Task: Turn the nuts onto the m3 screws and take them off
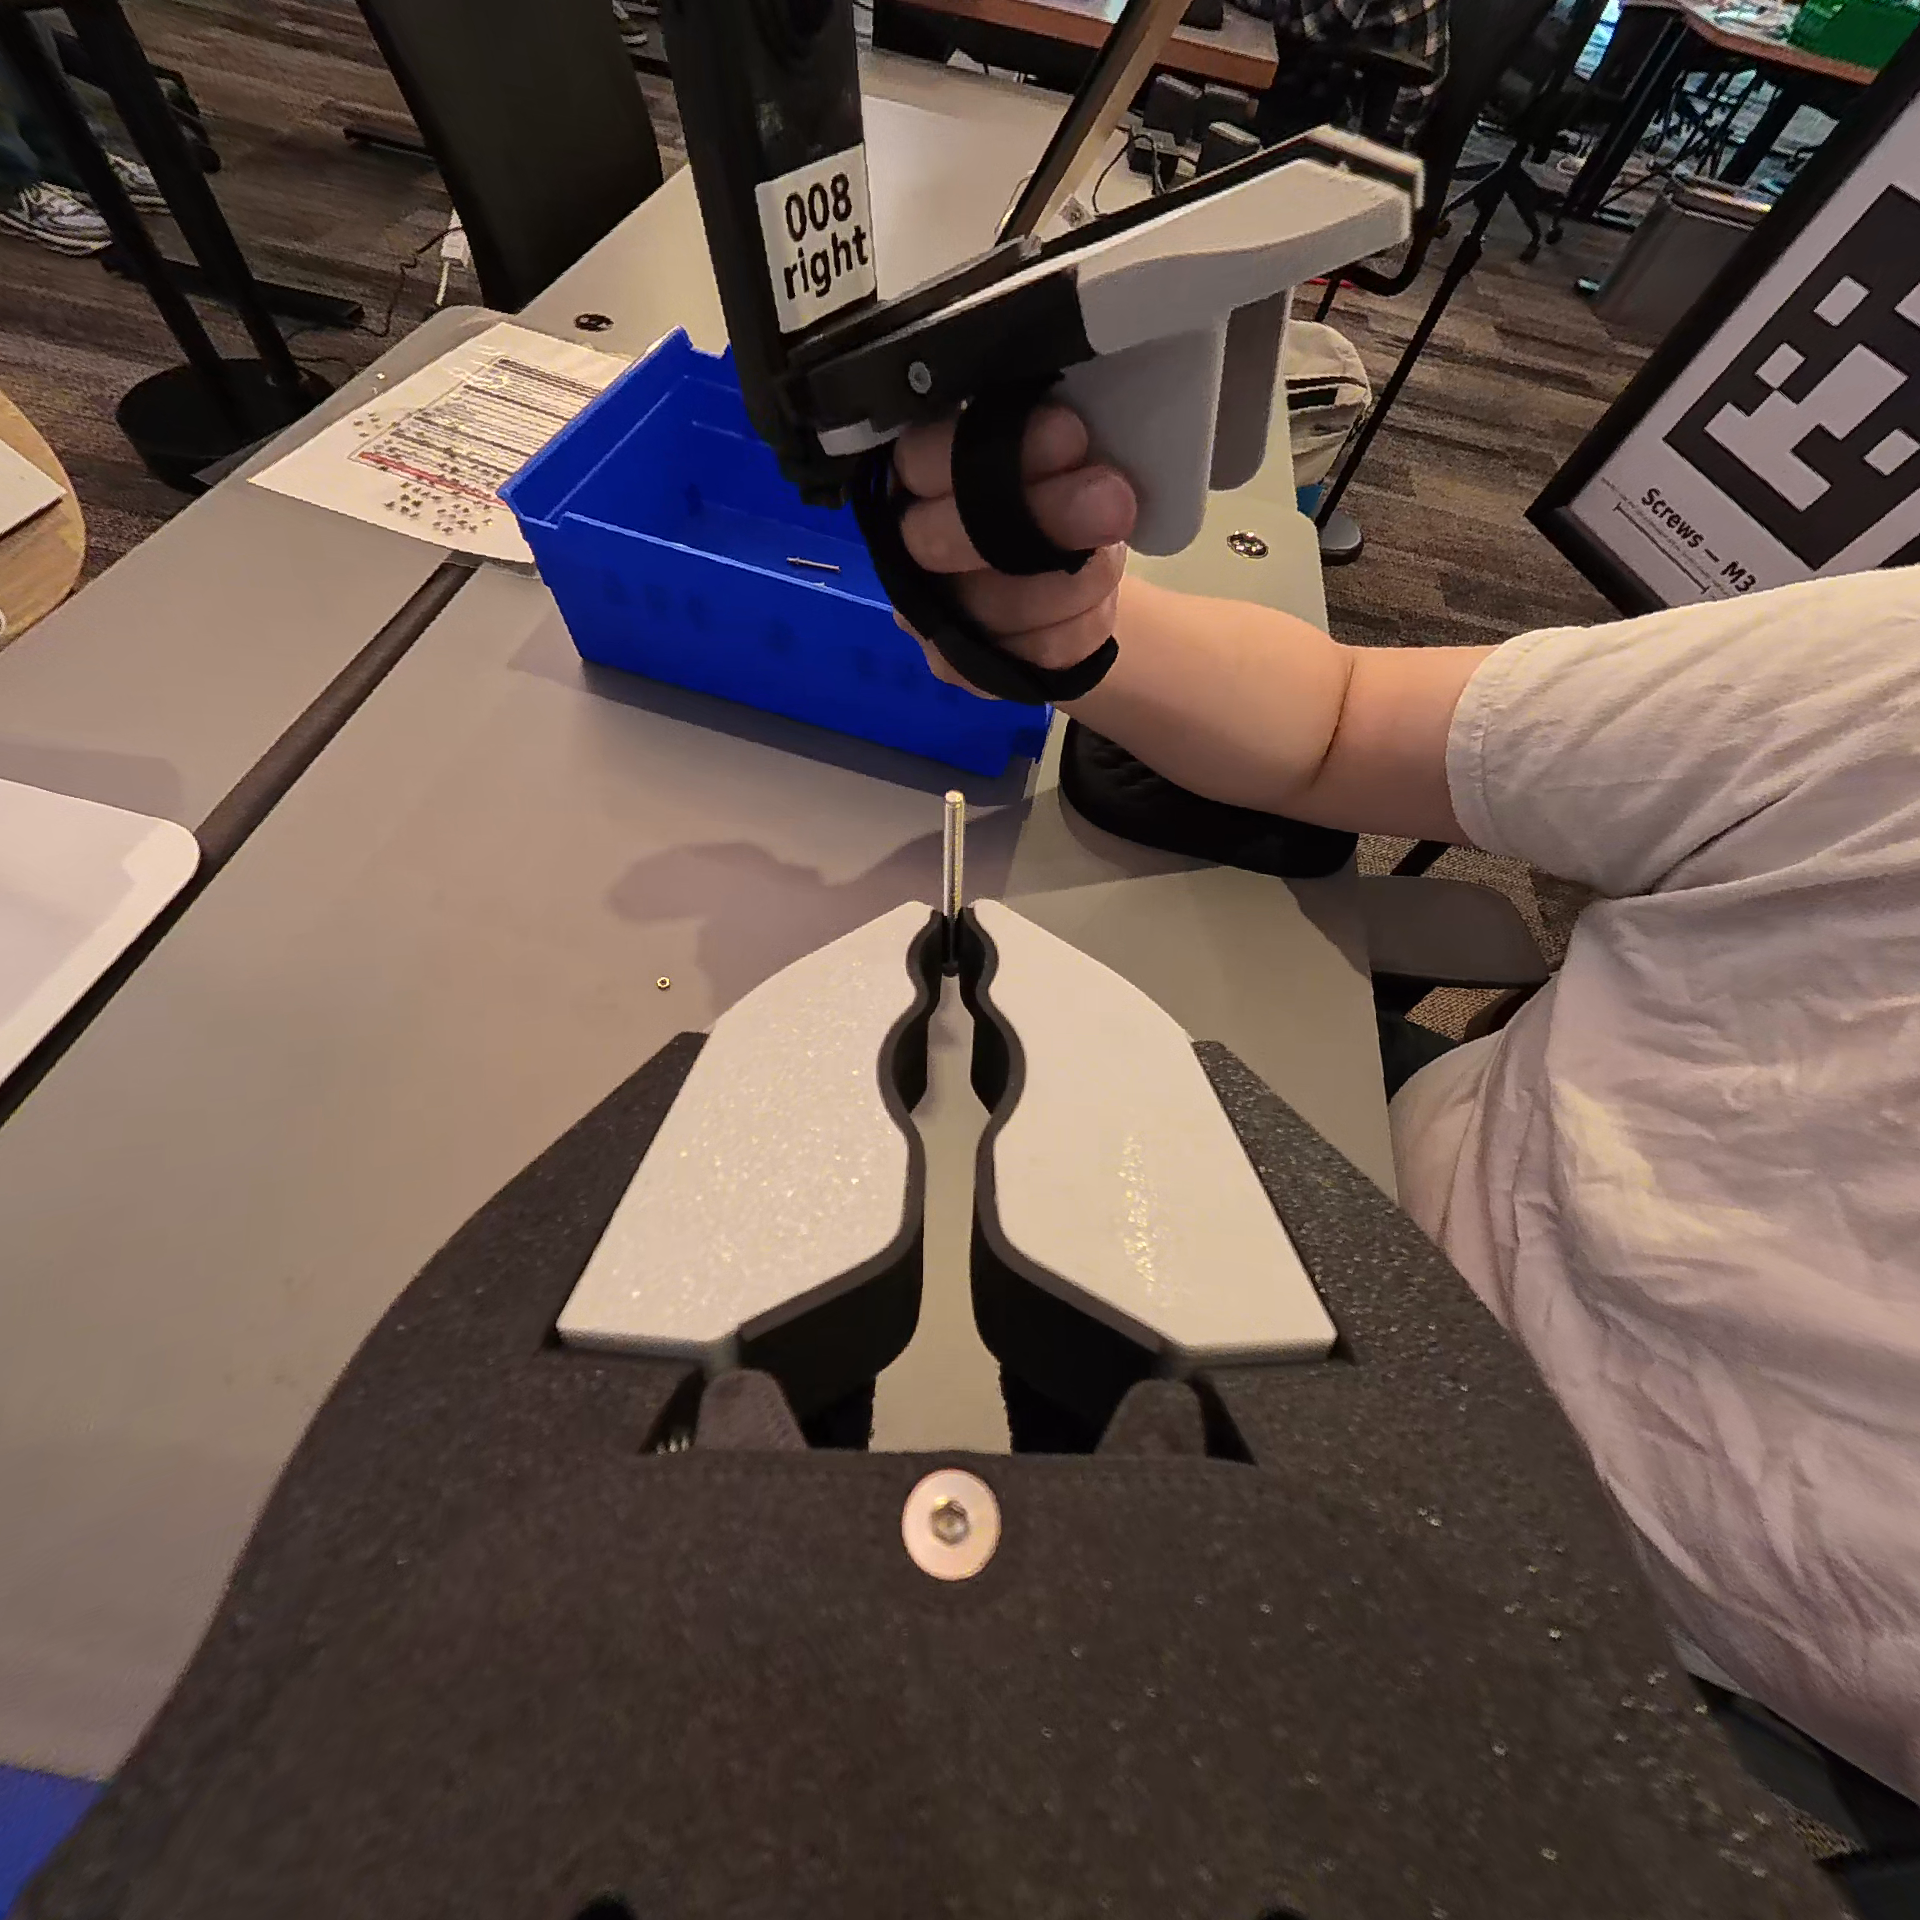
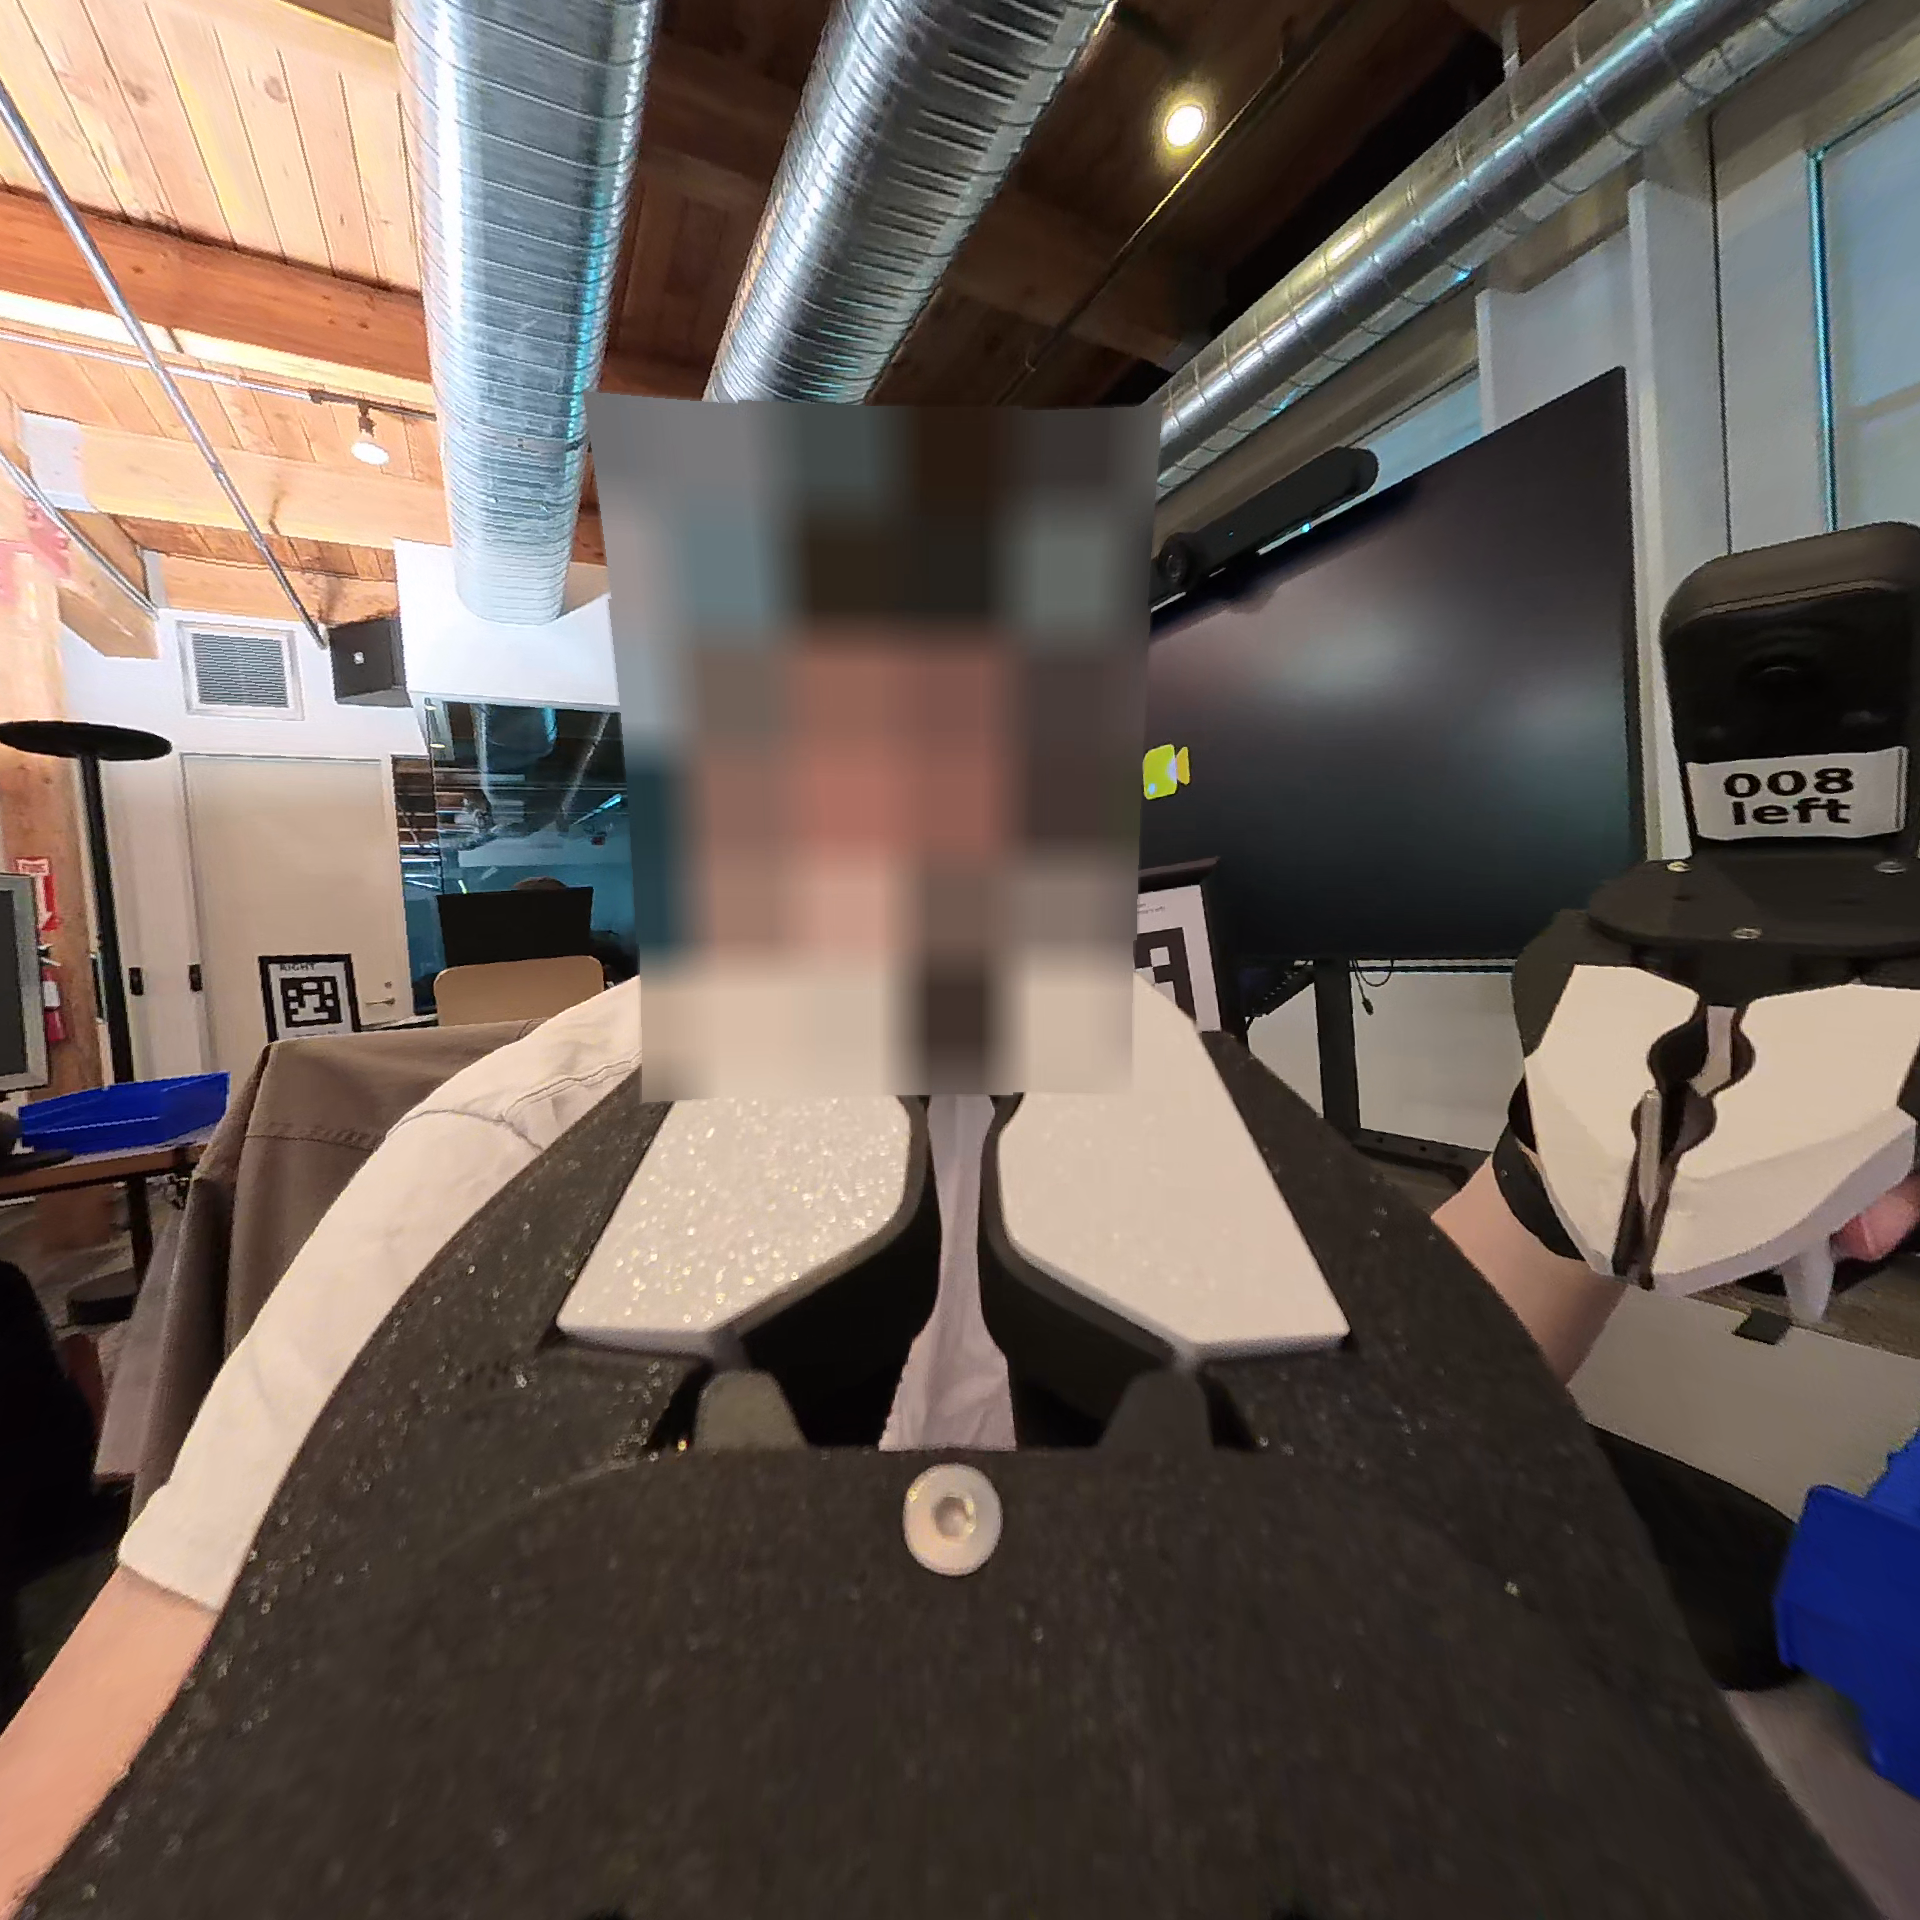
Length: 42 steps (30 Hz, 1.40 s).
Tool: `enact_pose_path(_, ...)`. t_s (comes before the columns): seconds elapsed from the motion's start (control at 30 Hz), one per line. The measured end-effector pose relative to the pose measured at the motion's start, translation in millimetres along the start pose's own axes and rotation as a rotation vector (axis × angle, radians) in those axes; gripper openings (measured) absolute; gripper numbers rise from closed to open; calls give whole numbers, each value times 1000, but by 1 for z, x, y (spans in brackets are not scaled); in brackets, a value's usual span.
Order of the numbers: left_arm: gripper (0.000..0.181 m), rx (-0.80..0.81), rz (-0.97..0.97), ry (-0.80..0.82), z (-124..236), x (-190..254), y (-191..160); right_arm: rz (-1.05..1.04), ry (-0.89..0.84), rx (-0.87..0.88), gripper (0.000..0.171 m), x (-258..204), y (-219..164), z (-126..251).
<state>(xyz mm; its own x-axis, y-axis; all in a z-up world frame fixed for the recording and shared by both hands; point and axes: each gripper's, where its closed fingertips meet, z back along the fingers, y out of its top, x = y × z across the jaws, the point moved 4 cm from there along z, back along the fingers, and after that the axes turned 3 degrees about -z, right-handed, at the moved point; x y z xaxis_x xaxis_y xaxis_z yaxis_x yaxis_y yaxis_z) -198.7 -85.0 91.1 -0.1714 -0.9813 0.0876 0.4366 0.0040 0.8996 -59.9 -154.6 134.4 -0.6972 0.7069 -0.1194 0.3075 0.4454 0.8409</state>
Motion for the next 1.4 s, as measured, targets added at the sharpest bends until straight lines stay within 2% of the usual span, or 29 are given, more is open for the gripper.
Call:
enact_pose_path(0.23, 2, -9, 1, 3, -2, -1, -1, 17, -21, -54, 0, 5, -9, 1)
enact_pose_path(0.43, 2, -17, 1, 1, -3, 0, -2, -63, 66, 25, 9, 3, -4, 2)
enact_pose_path(0.53, 2, -17, 0, 1, -3, 0, -2, -47, 51, 23, 0, 6, -5, 2)
enact_pose_path(0.63, 2, -19, 0, 6, -3, -1, -2, -15, 19, 29, 0, 8, -4, 3)
enact_pose_path(0.83, 2, -27, 3, 5, -5, -1, -3, -42, 96, 112, 0, 3, 1, 6)
enact_pose_path(1.0, 2, -37, 5, 1, -6, -1, -4, -25, 73, 139, 0, 6, 3, 8)
enact_pose_path(1.13, 2, -40, 7, -2, -7, -1, -5, 4, 38, 78, 0, 6, -2, 4)
enact_pose_path(1.27, 2, -19, 8, -8, -9, 1, -2, 61, -56, -75, 0, 11, -16, -4)
enact_pose_path(1.4, 2, 57, -3, -89, -17, 16, 9, 147, -147, -203, 0, 12, -24, -10)
